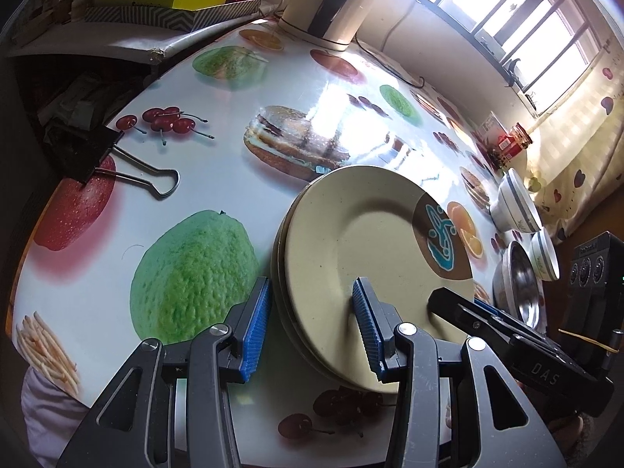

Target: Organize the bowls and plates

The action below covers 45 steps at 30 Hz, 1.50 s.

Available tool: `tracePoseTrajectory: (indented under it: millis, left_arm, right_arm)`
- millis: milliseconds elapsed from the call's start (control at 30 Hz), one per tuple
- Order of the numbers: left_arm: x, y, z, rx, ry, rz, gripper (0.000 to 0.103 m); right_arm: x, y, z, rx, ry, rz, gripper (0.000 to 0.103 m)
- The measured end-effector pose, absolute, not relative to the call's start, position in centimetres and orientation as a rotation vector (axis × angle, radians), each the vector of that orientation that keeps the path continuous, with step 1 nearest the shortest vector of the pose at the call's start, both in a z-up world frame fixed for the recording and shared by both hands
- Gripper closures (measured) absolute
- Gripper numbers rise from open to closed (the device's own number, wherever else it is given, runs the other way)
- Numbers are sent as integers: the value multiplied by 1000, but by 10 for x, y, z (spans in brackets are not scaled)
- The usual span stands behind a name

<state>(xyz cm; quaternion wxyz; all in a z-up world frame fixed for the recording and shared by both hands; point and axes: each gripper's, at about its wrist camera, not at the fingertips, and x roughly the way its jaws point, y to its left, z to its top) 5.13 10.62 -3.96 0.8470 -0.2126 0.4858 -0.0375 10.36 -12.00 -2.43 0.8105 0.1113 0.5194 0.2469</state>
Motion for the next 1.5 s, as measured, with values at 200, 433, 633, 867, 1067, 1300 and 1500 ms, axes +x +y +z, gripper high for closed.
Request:
tracePoseTrajectory:
  millis: [200,433,633,867,1067,1300,1500]
  left_arm:
    - [54,106,-40,-447,1019,-72,59]
    - [58,105,-40,-445,1017,-70,59]
    - [70,102,-40,-435,1018,-77,59]
    - [89,101,-39,-414,1024,-92,59]
    - [104,99,-38,-401,1029,-101,59]
    - [123,99,-38,-395,1032,-109,59]
    - [138,99,-38,-394,1036,-111,59]
  right_arm:
    - [104,-117,-25,240,1109,545,55]
    - [106,-118,-24,240,1104,538,57]
    - [112,-119,-24,238,1099,519,57]
    - [126,-121,-24,250,1095,491,57]
    - [138,-120,-24,252,1093,474,57]
    - [153,-120,-24,259,1092,451,57]
    - [166,-119,-24,266,1092,433,57]
